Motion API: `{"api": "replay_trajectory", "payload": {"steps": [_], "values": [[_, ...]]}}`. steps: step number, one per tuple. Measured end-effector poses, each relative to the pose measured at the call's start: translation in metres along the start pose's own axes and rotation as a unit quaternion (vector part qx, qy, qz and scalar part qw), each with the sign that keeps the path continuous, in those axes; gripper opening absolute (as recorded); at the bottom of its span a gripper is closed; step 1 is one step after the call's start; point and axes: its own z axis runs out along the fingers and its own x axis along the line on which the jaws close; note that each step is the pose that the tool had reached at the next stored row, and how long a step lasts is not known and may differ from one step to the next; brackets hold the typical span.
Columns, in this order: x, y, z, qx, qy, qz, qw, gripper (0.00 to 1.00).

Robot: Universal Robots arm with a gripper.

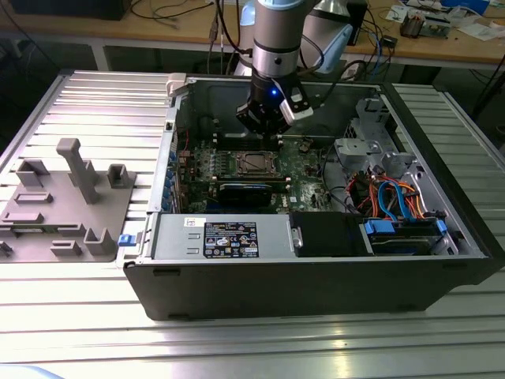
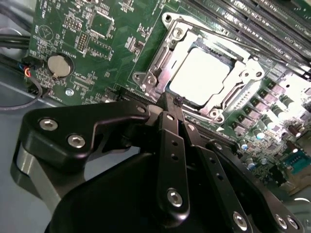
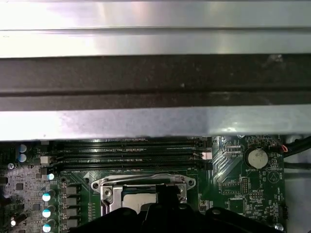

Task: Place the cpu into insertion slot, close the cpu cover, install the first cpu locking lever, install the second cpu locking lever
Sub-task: 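Install the second cpu locking lever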

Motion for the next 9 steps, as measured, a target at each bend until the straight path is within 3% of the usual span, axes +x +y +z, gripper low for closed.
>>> {"api": "replay_trajectory", "payload": {"steps": [4, 9], "values": [[-0.0002, 0.0003, -0.0061, -0.0001, -0.0001, 0.0, 1.0, 0.11], [-0.0003, -0.0045, -0.0059, 0.0, 0.0, 0.0, 1.0, 0.11]]}}
